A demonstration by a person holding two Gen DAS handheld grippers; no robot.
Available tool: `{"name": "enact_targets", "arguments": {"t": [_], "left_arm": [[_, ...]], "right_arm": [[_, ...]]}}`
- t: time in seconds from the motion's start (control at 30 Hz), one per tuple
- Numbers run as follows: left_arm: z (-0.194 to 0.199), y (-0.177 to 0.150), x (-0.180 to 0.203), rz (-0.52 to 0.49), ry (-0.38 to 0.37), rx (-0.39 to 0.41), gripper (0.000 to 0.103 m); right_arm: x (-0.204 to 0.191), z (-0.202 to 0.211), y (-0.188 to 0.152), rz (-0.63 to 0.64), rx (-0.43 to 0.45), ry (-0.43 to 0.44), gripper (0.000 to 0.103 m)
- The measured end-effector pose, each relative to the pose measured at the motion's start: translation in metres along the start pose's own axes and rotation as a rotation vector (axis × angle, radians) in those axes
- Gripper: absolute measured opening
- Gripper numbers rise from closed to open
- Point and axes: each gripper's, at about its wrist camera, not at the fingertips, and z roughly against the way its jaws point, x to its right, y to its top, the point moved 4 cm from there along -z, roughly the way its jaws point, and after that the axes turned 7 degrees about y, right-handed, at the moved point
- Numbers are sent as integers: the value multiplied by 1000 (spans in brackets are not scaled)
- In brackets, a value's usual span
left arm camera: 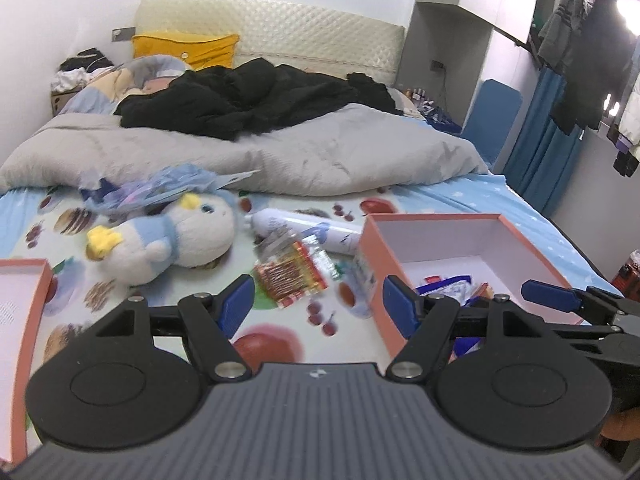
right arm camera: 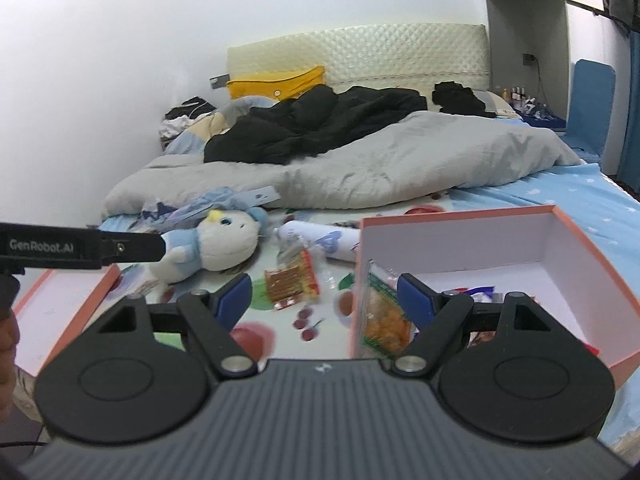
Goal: Organize snacks
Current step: 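Withdraw both open grippers from the box toward the clear strip packs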
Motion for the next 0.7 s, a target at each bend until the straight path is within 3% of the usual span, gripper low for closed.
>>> {"name": "enact_targets", "arguments": {"t": [0.47,0.7], "left_arm": [[12,-74,-67,77,40,-84,75],[-7,-86,-84,97,36,-114,75]], "right_arm": [[-63,-11,-62,12,-98,64,81],[-68,-28,-74,18,-144,60,81]]}}
